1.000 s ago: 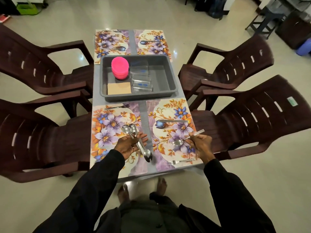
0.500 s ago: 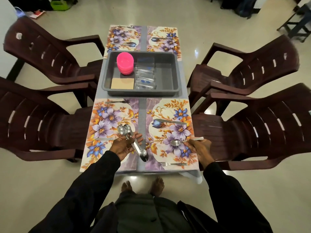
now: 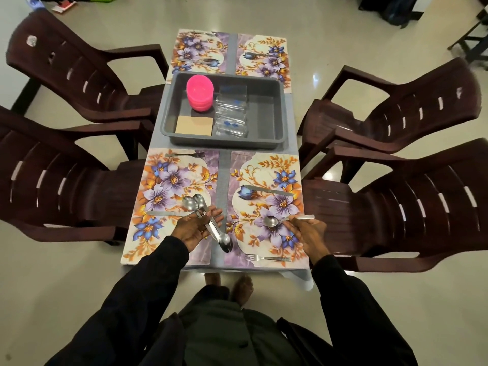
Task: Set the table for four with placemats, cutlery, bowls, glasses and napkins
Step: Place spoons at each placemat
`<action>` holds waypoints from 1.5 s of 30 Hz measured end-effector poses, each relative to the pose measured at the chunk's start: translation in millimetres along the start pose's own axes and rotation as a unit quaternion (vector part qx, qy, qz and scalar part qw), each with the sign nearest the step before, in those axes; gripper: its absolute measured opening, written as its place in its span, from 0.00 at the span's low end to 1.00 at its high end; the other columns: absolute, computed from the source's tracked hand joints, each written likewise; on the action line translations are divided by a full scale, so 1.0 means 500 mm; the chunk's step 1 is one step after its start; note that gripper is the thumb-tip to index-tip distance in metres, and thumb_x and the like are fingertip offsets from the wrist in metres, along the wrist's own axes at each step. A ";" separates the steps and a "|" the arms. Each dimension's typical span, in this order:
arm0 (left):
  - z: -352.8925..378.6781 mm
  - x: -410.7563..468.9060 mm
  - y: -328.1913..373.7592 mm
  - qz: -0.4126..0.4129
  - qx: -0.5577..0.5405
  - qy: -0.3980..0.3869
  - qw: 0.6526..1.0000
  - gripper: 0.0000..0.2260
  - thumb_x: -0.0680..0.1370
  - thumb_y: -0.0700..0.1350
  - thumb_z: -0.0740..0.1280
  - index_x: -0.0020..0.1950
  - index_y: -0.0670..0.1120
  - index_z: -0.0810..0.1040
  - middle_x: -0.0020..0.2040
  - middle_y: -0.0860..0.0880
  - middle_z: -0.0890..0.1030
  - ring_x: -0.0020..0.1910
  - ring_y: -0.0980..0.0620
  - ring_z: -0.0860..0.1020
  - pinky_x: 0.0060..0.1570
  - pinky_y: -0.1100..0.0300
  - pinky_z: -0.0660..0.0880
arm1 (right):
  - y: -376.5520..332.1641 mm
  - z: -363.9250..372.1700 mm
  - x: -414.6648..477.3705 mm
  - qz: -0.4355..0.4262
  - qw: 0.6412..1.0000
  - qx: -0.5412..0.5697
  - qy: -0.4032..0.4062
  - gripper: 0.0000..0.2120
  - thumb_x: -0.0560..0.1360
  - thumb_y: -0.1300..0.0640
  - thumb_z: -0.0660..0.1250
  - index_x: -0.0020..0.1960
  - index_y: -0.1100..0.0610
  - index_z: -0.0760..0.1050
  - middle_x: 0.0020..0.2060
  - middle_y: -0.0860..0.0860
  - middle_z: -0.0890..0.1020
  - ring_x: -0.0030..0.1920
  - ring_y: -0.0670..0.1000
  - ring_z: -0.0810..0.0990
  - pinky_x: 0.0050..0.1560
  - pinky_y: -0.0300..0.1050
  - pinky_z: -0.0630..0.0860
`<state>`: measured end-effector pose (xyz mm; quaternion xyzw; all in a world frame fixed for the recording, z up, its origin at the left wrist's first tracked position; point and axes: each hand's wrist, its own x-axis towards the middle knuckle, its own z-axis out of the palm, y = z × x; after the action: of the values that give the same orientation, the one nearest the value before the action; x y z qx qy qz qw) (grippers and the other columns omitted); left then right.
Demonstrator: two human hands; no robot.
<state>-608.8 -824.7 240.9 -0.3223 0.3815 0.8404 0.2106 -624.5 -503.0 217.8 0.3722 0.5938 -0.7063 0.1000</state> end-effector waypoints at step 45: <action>-0.008 0.146 0.081 -0.079 0.011 -0.024 0.997 0.16 0.75 0.33 0.66 0.63 0.36 0.77 0.61 0.38 0.83 0.57 0.41 0.84 0.54 0.51 0.83 | 0.102 0.119 0.196 -0.225 0.786 -0.573 -0.057 0.05 0.69 0.62 0.76 0.35 0.57 0.83 0.33 0.51 0.83 0.37 0.50 0.80 0.39 0.47 0.78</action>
<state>-683.0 -844.9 207.9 -0.3292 0.3588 0.8243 0.2887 -687.9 -541.8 116.6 0.0613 0.9495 -0.2583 0.1670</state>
